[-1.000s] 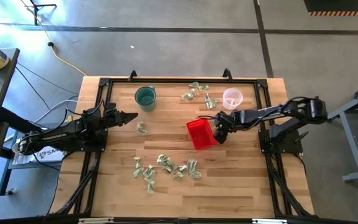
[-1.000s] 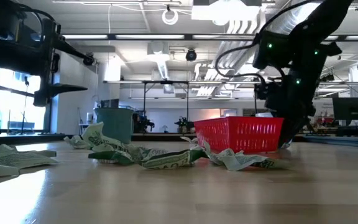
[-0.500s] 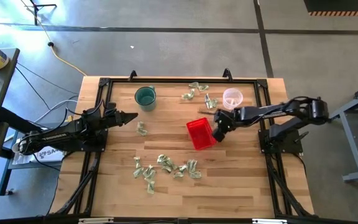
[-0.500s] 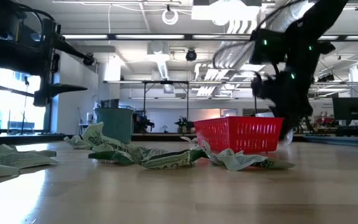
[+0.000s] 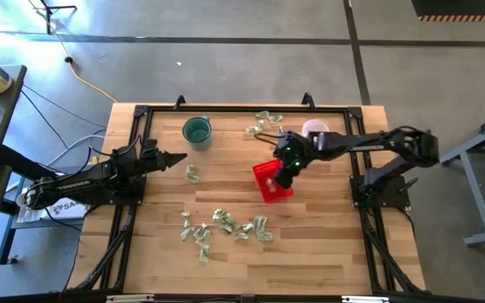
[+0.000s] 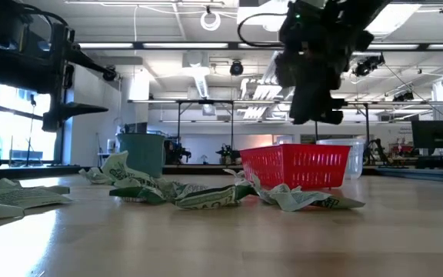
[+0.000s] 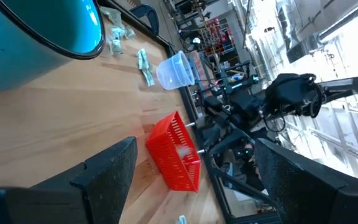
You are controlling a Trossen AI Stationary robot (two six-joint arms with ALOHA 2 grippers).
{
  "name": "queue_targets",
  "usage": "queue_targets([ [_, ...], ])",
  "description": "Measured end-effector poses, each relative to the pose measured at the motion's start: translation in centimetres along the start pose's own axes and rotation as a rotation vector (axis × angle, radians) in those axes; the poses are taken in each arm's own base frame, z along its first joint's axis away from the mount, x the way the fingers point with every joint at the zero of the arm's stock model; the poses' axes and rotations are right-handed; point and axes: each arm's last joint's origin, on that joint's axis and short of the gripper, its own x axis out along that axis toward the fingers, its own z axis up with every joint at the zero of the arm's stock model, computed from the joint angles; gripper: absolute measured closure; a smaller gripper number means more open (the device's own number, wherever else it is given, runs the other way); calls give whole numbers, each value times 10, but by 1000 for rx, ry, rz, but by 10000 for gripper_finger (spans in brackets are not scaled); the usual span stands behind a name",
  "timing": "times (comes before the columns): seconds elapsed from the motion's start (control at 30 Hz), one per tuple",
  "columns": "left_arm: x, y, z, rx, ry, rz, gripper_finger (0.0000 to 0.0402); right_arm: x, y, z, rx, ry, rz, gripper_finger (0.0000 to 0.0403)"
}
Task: Pick and place items into bin
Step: Put the stevia packet into the orange bin
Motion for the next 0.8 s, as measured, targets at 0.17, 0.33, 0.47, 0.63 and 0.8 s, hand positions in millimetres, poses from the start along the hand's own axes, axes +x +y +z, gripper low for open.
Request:
queue_targets([
  [0.17, 0, 0, 0, -1, 0, 0, 43, 4, 7, 14, -9, 71, -51, 248],
  [0.33, 0, 1, 3, 14, -106, 46, 43, -33, 30, 39, -166, -79, -296, 195],
  [0.47, 0, -3, 1, 51, -8, -35, 43, -59, 36, 49, -276, -95, -461, 183],
  [0.63, -1, -10, -4, 138, 201, -169, 43, -70, 26, 50, -284, -31, -518, 185],
  [0.8, -9, -37, 7, 0, 176, -389, 43, -73, 20, 51, -260, -18, -542, 183],
])
